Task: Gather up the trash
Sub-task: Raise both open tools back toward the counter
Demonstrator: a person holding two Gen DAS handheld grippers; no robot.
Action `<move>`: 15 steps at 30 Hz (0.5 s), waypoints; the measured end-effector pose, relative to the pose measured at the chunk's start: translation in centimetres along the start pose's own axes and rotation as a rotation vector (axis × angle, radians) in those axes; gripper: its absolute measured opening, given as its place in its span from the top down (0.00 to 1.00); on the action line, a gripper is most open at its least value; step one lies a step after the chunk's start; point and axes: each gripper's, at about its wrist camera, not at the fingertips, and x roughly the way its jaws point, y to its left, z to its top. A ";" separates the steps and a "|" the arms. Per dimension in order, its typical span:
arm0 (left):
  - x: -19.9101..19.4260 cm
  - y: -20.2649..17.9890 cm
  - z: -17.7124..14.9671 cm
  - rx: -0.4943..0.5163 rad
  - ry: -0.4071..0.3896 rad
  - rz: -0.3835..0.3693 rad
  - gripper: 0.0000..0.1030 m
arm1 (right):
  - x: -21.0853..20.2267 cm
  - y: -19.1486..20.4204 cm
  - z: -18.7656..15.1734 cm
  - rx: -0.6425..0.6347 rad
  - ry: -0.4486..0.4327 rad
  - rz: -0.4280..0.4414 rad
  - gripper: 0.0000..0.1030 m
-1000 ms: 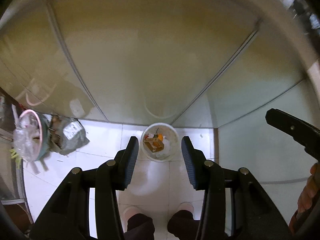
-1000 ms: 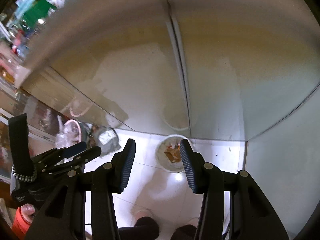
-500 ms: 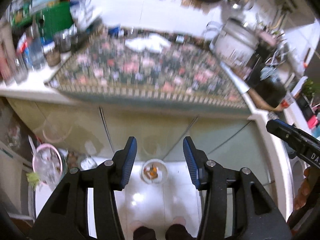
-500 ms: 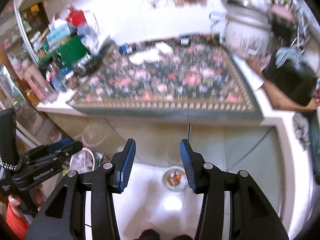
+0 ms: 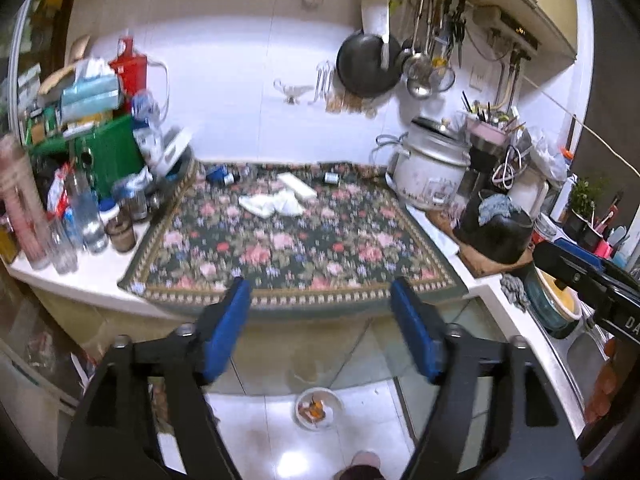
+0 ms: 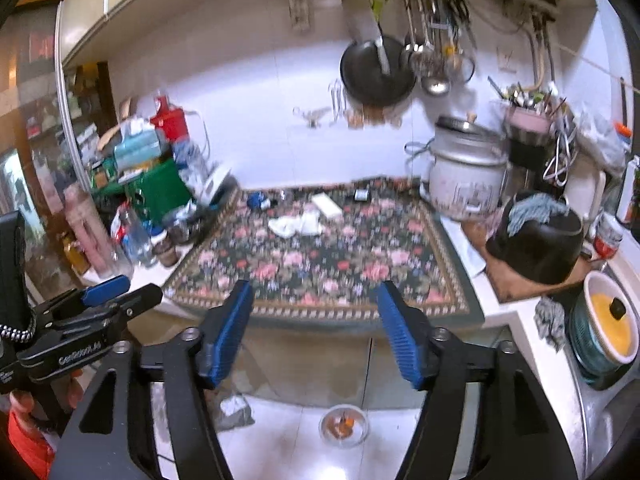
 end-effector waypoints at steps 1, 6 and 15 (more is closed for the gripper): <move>0.0 0.0 0.5 0.004 -0.021 0.009 0.13 | 0.0 -0.1 0.4 0.000 -0.019 -0.003 0.25; 1.6 -0.3 2.3 0.015 -0.061 0.029 0.09 | 1.7 -1.0 1.8 -0.005 -0.073 -0.013 0.14; 9.0 -1.1 7.2 0.003 -0.052 0.108 0.09 | 8.6 -5.8 6.8 -0.014 -0.069 0.052 0.14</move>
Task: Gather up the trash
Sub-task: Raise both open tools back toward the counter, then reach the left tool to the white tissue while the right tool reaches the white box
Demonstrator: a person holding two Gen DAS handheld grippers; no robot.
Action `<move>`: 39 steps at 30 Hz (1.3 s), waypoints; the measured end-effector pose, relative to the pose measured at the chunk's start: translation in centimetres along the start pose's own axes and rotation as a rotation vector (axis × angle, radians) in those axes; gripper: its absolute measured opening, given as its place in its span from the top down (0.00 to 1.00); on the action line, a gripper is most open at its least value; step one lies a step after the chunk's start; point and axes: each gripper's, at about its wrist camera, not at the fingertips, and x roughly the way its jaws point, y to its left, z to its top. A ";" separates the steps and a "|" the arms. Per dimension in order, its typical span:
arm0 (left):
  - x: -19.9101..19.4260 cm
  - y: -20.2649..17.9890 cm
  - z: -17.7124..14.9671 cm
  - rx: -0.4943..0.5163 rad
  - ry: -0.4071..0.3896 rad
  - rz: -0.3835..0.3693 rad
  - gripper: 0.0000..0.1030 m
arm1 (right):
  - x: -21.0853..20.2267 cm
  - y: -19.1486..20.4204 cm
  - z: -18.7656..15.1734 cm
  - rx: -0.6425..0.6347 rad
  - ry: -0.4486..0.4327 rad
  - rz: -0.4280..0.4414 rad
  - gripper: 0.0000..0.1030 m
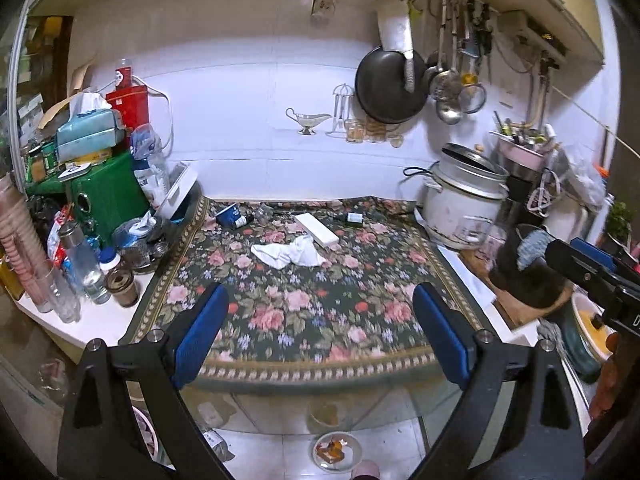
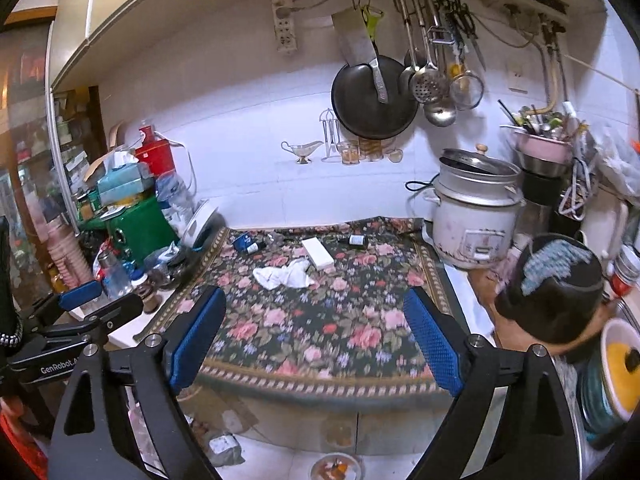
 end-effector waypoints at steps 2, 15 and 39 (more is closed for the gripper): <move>2.2 -0.3 1.2 -0.020 0.018 0.019 0.09 | 1.5 -1.1 0.9 -0.001 0.016 0.022 0.14; 14.6 0.1 4.4 -0.177 0.168 0.157 0.09 | 13.2 -7.5 3.6 -0.035 0.190 0.157 0.14; 41.2 11.8 4.5 -0.183 0.460 0.033 0.12 | 34.2 -4.6 2.9 0.055 0.428 -0.024 0.14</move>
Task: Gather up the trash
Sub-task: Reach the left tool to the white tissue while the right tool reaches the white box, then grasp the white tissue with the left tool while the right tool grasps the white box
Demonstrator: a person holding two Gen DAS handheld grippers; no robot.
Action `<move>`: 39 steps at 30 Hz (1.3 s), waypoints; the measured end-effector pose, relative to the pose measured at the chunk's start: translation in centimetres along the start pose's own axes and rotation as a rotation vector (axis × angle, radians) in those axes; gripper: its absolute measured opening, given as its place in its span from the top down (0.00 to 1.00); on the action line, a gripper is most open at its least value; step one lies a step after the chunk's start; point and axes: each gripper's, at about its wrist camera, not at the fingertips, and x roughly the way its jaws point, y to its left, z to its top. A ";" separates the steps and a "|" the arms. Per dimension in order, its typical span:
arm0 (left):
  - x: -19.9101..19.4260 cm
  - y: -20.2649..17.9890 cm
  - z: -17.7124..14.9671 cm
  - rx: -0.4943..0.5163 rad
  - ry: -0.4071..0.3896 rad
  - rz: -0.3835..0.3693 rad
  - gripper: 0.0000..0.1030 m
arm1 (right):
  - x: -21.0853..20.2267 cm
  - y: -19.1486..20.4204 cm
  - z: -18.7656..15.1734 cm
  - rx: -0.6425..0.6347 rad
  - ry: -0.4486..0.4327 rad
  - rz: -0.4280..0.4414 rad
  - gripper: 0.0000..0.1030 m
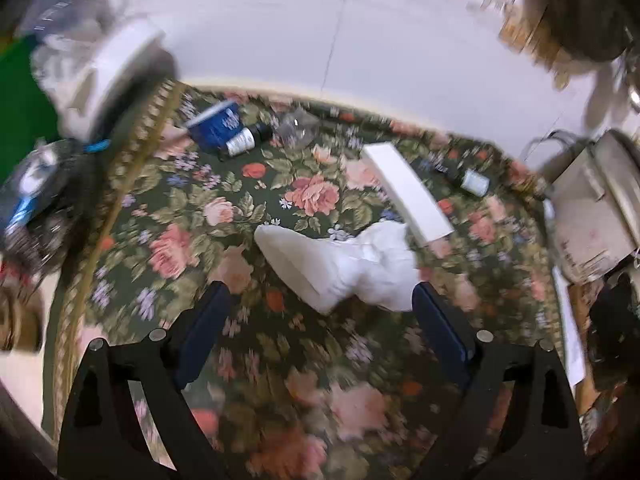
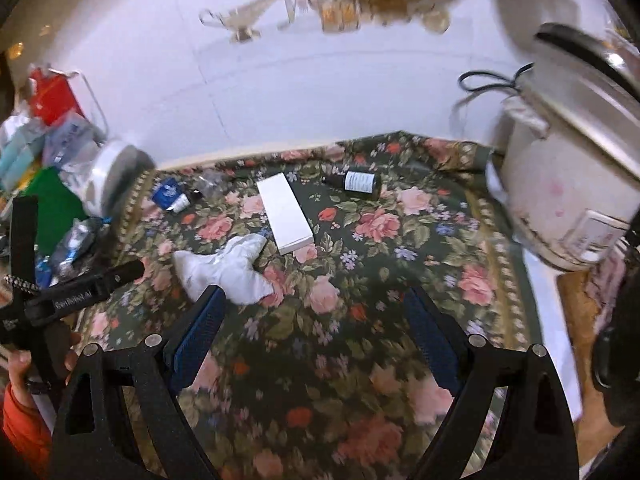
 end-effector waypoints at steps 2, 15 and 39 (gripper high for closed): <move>2.7 0.3 0.6 0.013 0.035 -0.021 0.17 | 2.2 0.5 0.7 -0.011 0.025 -0.009 0.14; 9.8 0.5 1.0 0.040 0.069 -0.133 0.69 | 16.3 3.0 3.4 -0.132 0.130 0.026 0.15; -1.5 -2.2 -2.0 0.017 -0.117 -0.052 0.98 | 6.6 0.8 0.5 -0.100 0.084 0.136 0.51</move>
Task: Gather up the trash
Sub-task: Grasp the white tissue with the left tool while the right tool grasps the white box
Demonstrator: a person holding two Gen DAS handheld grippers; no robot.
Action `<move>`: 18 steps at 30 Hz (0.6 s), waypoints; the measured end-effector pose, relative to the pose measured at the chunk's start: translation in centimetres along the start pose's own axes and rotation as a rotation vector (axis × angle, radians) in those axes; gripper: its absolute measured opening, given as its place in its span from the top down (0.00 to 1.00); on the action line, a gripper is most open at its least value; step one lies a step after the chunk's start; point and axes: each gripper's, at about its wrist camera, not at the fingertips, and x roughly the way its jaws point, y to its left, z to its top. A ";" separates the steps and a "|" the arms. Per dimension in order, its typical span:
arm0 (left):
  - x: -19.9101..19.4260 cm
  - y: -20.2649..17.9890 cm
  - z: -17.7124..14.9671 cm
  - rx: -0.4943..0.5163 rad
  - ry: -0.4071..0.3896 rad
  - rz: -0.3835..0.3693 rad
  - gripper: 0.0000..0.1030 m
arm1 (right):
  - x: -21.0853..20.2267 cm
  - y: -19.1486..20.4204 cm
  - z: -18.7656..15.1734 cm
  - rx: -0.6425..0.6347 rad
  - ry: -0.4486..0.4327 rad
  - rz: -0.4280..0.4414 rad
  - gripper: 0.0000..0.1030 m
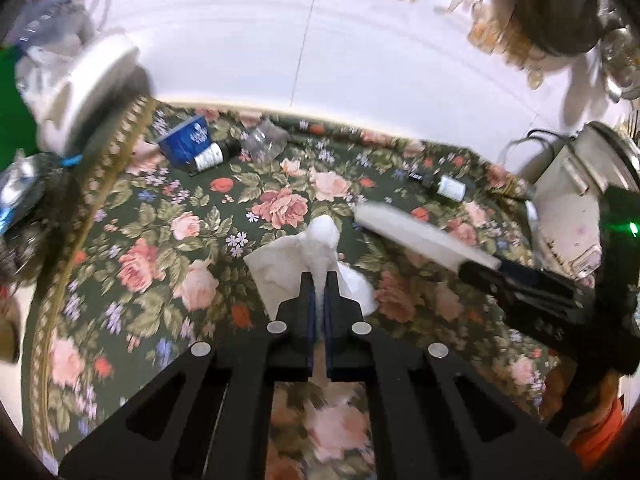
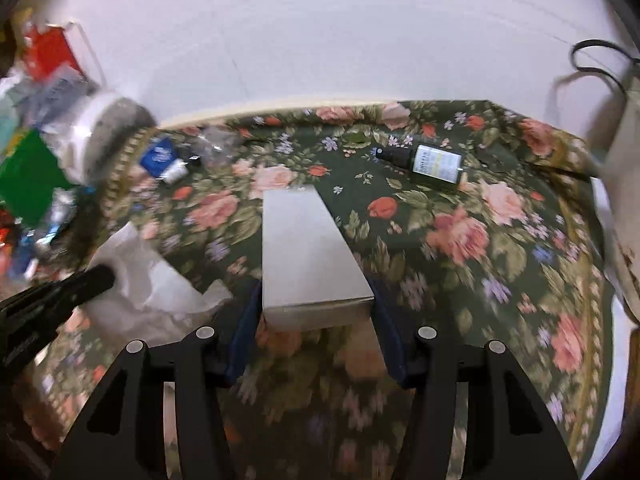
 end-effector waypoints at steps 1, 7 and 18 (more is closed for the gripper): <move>-0.8 -0.3 -0.2 -0.004 -0.010 0.006 0.98 | -1.1 0.0 -0.4 -0.004 -0.009 0.010 0.52; -7.3 -3.4 -3.2 -0.059 -0.104 0.060 0.98 | -6.9 -0.6 -3.1 -0.014 -0.050 0.066 0.52; -16.7 -8.0 -8.2 -0.021 -0.186 0.085 0.98 | -15.2 -0.6 -7.7 -0.010 -0.119 0.115 0.52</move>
